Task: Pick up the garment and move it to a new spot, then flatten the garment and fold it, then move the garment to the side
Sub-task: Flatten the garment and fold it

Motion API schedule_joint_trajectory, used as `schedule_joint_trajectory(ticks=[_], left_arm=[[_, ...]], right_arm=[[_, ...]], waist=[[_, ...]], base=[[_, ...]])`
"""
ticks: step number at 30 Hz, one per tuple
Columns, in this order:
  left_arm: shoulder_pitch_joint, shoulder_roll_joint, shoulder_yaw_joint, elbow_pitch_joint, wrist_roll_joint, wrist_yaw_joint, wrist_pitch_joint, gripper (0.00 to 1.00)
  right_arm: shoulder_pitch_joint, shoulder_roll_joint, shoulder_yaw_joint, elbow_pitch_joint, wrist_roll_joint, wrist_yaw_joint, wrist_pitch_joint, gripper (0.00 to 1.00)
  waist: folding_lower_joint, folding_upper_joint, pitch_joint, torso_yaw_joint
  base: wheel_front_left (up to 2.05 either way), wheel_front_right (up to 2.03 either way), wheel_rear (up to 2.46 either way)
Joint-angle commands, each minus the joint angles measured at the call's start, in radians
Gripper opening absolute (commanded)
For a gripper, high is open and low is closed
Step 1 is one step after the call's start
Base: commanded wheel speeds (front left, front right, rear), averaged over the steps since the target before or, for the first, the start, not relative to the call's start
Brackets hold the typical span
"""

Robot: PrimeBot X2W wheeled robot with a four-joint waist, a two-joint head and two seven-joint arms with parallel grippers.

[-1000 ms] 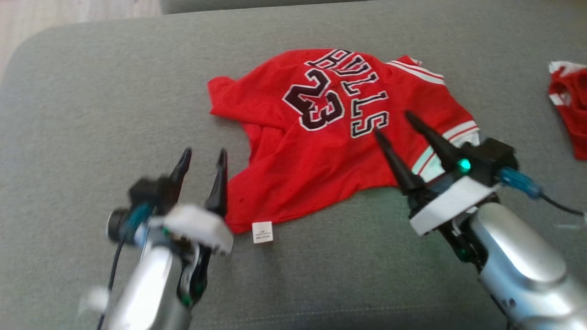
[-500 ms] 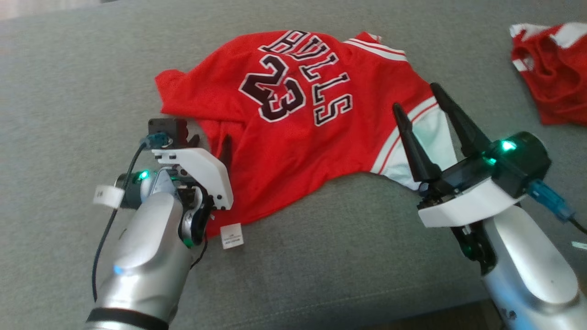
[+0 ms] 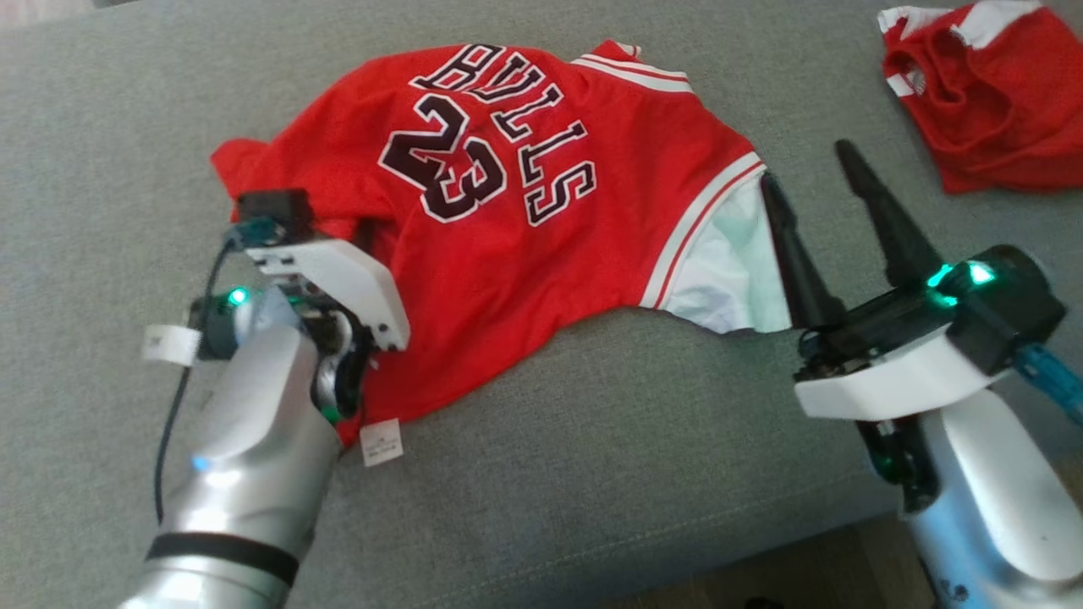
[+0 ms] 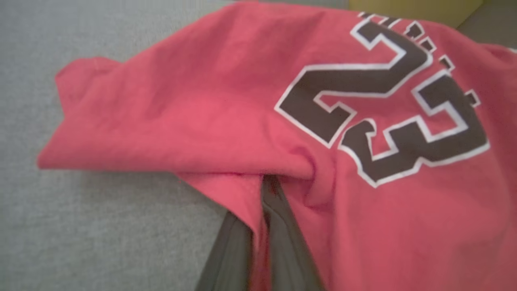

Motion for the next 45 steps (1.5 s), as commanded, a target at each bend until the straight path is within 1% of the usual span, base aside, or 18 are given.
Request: schedule_joint_trajectory(ticks=[1,4,7,11,14,17,18,19,20,21,28,34,40,45], left_arm=[[-0.067,0.034,0.048,-0.029,0.002,0.010,-0.035,0.00],[-0.107,0.064,0.071,-0.030,0.000,0.011,-0.087,0.00],[-0.161,0.101,0.085,-0.033,0.000,0.000,-0.105,0.00],[-0.229,0.149,0.097,-0.035,0.000,-0.017,-0.103,0.00],[-0.266,0.190,0.108,-0.036,0.001,-0.023,-0.111,0.00],[-0.266,0.198,0.112,-0.021,-0.016,-0.035,-0.089,0.00],[-0.262,0.198,0.112,-0.016,-0.022,-0.042,-0.079,0.09],[-0.257,0.198,0.111,-0.014,-0.027,-0.048,-0.070,0.39],[-0.257,0.198,0.111,-0.014,-0.027,-0.048,-0.070,0.39],[-0.253,0.199,0.110,-0.013,-0.032,-0.055,-0.063,1.00],[-0.229,0.212,0.130,-0.070,-0.075,-0.078,-0.043,1.00],[-0.172,0.236,0.153,-0.210,-0.109,-0.077,-0.022,1.00],[-0.004,0.241,0.158,-0.419,-0.125,-0.051,-0.017,1.00],[0.184,0.226,0.144,-0.566,-0.106,-0.023,-0.095,1.00]], right_arm=[[0.019,0.008,-0.009,-0.041,-0.010,-0.001,-0.008,1.00],[0.029,0.015,-0.048,-0.053,-0.019,-0.001,-0.012,1.00],[0.042,0.022,-0.095,-0.059,-0.029,-0.001,-0.014,1.00],[0.060,0.031,-0.142,-0.059,-0.040,-0.001,-0.018,1.00],[0.067,0.045,-0.162,-0.051,-0.053,-0.001,-0.023,1.00],[0.068,0.053,-0.166,-0.037,-0.059,-0.001,-0.025,1.00],[0.068,0.056,-0.165,-0.032,-0.060,-0.001,-0.026,1.00],[0.067,0.058,-0.163,-0.027,-0.060,-0.001,-0.026,1.00],[0.067,0.058,-0.163,-0.027,-0.060,-0.001,-0.026,1.00],[0.067,0.059,-0.163,-0.023,-0.061,-0.001,-0.027,1.00],[0.068,0.067,-0.166,-0.010,-0.066,-0.001,-0.031,1.00],[0.075,0.065,-0.167,-0.008,-0.071,-0.001,-0.030,1.00],[0.091,0.068,-0.177,-0.001,-0.079,-0.001,-0.021,1.00],[0.116,0.088,-0.204,0.013,-0.098,-0.001,-0.022,1.00]], waist=[[0.0000,0.0000,0.005,-0.005],[0.0000,0.0000,0.016,-0.009],[0.0000,0.0000,0.026,-0.009],[0.0000,0.0000,0.037,-0.011],[0.0000,0.0000,0.043,-0.018],[0.0000,0.0000,0.044,-0.019],[0.0000,0.0000,0.044,-0.018],[0.0000,0.0000,0.045,-0.017],[0.0000,0.0000,0.045,-0.017],[0.0000,0.0000,0.045,-0.015],[0.0000,0.0000,0.032,0.016],[0.0000,0.0000,-0.002,0.051],[0.0000,0.0000,-0.045,0.084],[0.0000,0.0000,-0.092,0.116]], base=[[0.00,0.00,0.00],[0.00,0.00,0.00],[0.00,0.00,0.00],[0.00,0.00,0.00],[0.00,0.00,0.00],[0.00,0.00,0.00],[0.00,0.00,0.00],[0.00,0.00,0.00],[0.00,0.00,0.00],[0.00,0.00,0.00],[0.00,0.00,0.00],[0.00,0.00,0.00],[0.00,0.00,0.00],[0.00,0.00,0.00]])
